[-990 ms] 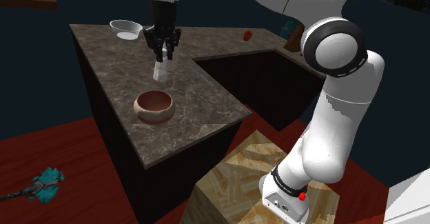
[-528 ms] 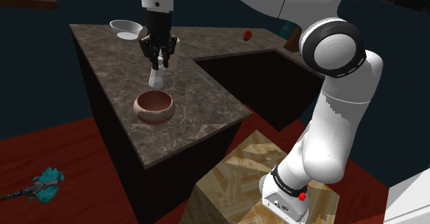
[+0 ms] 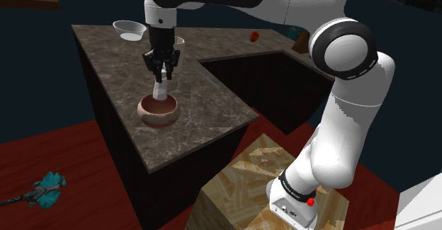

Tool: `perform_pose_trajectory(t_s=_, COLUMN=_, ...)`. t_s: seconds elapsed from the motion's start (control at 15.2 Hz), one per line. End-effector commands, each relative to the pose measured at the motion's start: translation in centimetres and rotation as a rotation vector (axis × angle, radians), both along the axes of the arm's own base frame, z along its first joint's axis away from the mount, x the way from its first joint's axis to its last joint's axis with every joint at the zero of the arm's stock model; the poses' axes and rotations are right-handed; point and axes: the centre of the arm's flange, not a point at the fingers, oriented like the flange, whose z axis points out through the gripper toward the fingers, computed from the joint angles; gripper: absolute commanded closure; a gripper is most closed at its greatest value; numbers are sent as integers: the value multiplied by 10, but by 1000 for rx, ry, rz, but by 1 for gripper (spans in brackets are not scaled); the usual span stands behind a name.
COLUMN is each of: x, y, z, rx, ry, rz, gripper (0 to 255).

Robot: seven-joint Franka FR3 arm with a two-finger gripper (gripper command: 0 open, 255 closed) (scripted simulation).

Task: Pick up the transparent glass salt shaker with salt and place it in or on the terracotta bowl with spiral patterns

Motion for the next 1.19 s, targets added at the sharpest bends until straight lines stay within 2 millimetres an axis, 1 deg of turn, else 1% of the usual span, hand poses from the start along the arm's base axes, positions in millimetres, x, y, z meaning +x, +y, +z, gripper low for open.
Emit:
perform_pose_trajectory(t_s=0.0, x=0, y=-1, z=-10, rx=0, ry=-1, rz=0, gripper=255)
perform_pose_trajectory(t_s=0.26, x=0, y=-1, z=-31, rx=0, ry=-1, rz=0, gripper=255)
perform_pose_trajectory(t_s=0.79, x=0, y=-1, z=-31, rx=0, ry=-1, rz=0, gripper=255)
perform_pose_trajectory(t_s=0.86, x=0, y=-1, z=-31, rx=0, ry=-1, rz=0, gripper=0)
perform_pose_trajectory(t_s=1.12, x=0, y=-1, z=-31, rx=0, ry=-1, rz=0, gripper=0)
